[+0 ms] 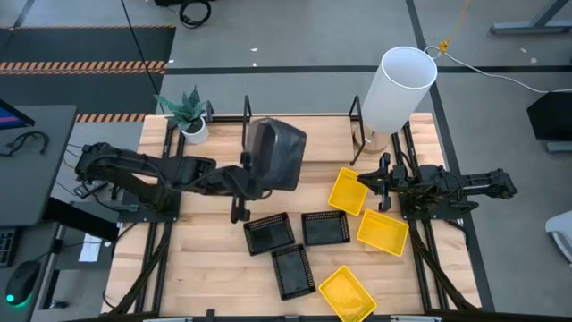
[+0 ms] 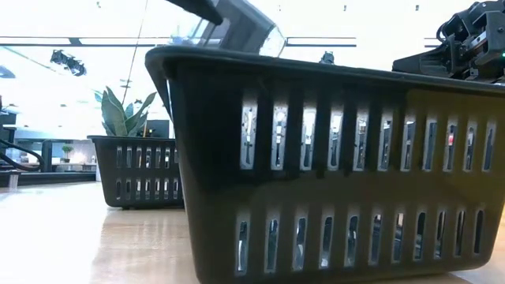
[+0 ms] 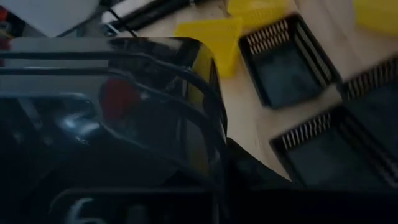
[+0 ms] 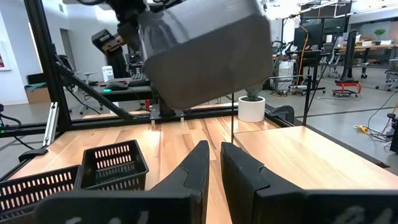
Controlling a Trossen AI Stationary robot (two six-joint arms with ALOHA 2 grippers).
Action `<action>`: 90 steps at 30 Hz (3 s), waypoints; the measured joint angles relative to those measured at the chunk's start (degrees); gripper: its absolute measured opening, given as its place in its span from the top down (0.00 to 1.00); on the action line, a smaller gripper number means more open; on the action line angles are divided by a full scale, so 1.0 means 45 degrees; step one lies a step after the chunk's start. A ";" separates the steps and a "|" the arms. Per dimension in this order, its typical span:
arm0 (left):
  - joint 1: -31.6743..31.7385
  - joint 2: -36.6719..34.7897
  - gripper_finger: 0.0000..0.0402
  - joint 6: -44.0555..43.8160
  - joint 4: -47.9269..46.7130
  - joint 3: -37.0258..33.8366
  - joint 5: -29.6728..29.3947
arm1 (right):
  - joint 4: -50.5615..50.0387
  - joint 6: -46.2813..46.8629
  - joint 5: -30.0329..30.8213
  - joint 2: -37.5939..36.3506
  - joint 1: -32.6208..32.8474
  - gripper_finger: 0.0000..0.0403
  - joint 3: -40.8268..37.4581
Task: Stack baskets on shelf by color
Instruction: Put the stacked black bins on the shelf
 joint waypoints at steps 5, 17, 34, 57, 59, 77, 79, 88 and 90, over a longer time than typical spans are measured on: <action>0.0206 0.0000 0.96 -0.0891 0.0672 0.0000 0.0318 | 0.0000 0.0000 0.0003 0.0000 0.0005 0.89 0.0000; 0.0328 -0.0005 0.96 -0.2625 0.2025 -0.0005 0.0277 | 0.0000 0.0000 0.0003 0.0000 0.0005 0.89 0.0000; 0.3930 0.3131 0.96 -0.2194 -0.2506 0.4037 0.1953 | 0.0004 0.0000 -0.0022 0.0000 0.0001 0.89 -0.0001; 0.5689 0.7548 0.96 0.1181 -0.6265 0.6343 0.1713 | 0.0004 -0.0001 0.0008 -0.0005 0.0001 0.89 0.0000; 0.5694 0.7553 0.96 0.1102 -0.6305 0.6343 0.1695 | 0.0005 0.0000 0.0008 -0.0005 0.0005 0.89 0.0000; 0.5684 0.7558 0.95 0.0826 -0.7646 0.6343 0.1024 | 0.0000 -0.0003 0.0003 -0.0005 0.0000 0.89 0.0000; 0.5684 0.7558 0.95 0.0826 -0.7842 0.6343 0.1015 | 0.0005 0.0000 0.0003 -0.0005 0.0005 0.89 -0.0003; 0.5684 0.7558 0.95 0.0759 -0.8336 0.6339 0.1014 | 0.0001 0.0000 0.0003 -0.0005 0.0005 0.89 0.0000; 0.5681 0.7558 0.95 0.0758 -0.8411 0.6339 0.1010 | 0.0000 -0.0004 0.0003 -0.0005 0.0000 0.89 -0.0004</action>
